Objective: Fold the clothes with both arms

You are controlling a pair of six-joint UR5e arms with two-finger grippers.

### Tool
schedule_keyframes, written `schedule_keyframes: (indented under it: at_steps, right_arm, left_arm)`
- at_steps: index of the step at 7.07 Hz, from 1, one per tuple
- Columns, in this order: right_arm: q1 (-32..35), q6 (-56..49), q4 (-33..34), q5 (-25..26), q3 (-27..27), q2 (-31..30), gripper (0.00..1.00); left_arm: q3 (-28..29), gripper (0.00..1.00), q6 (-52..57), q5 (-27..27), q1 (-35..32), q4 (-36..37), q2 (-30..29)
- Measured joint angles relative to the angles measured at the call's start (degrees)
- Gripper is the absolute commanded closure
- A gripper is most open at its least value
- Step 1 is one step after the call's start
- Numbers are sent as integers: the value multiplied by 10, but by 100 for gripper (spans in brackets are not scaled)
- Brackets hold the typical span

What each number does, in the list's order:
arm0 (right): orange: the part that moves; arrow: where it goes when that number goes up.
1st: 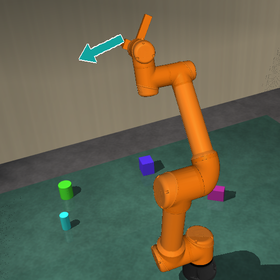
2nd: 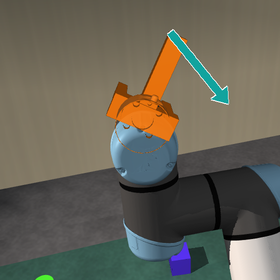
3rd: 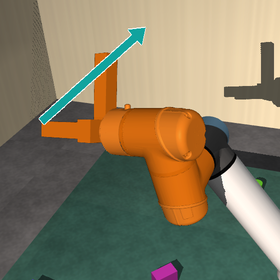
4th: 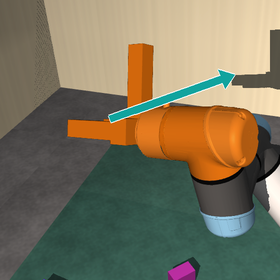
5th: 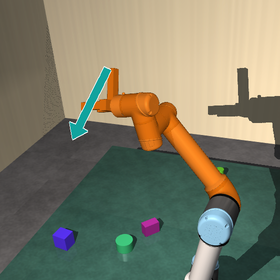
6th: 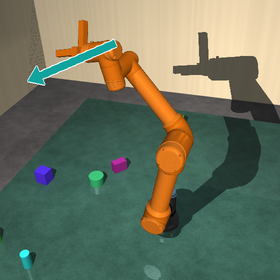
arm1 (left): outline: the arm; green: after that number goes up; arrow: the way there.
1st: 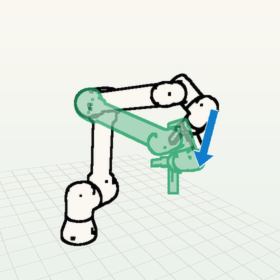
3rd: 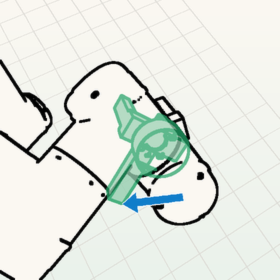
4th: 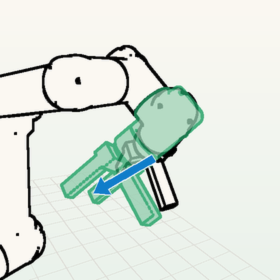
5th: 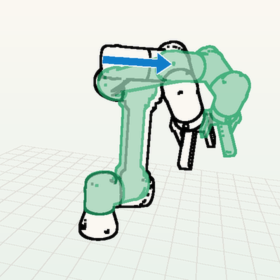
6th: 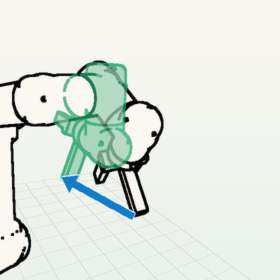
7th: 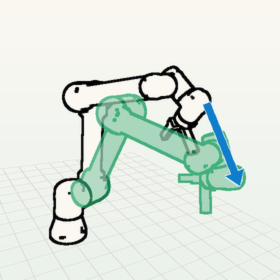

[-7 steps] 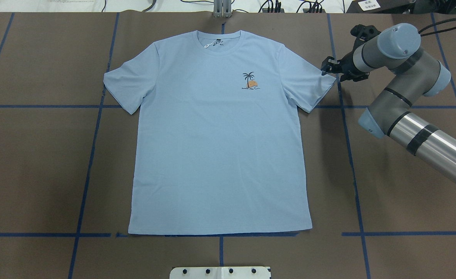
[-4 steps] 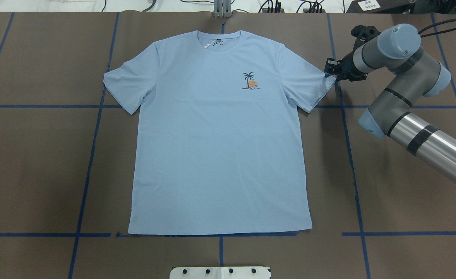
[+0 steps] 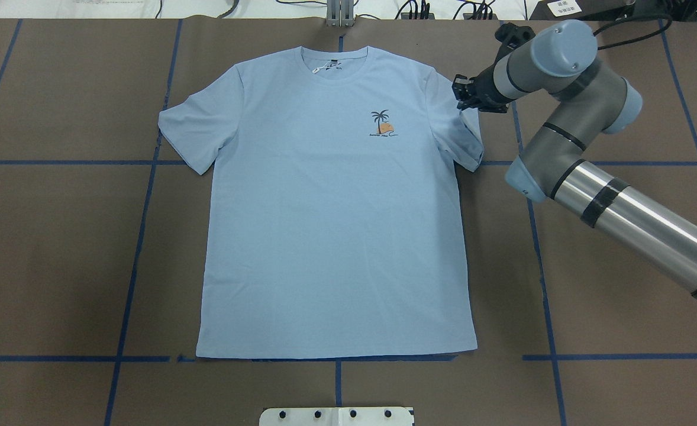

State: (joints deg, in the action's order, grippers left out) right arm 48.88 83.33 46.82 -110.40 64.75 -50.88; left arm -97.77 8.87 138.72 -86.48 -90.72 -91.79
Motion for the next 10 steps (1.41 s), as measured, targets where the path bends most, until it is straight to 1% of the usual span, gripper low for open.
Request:
schedule_keyframes:
  at_steps: [2, 3, 4, 5, 6, 7, 8, 9, 10]
  right_arm:
    - [-37, 53, 46, 57, -2, 56, 100]
    - [-43, 60, 56, 69, -5, 70, 78]
    - [-48, 62, 59, 77, -15, 85, 1]
    - [-56, 63, 60, 91, -28, 101, 0]
    - [-69, 63, 61, 113, -36, 113, 0]
    - [-78, 65, 61, 126, -34, 118, 0]
    - [-82, 72, 62, 132, -22, 119, 0]
    - [-83, 82, 63, 134, 2, 113, 0]
    - [-83, 87, 64, 134, 33, 98, 0]
  left_arm:
    - [-3, 0, -1, 7, 0, 1, -1]
    - [-4, 0, -1, 9, 0, 0, -1]
    - [-5, 0, 0, 13, 0, -3, -3]
    - [-4, 0, -3, 27, 3, -18, -7]
    - [1, 0, -33, 49, 15, -57, -13]
    - [8, 0, -117, 61, 44, -115, -26]
    - [22, 0, -229, 65, 82, -179, -48]
    - [50, 0, -343, 65, 122, -245, -83]
    - [83, 0, -422, 64, 152, -296, -117]
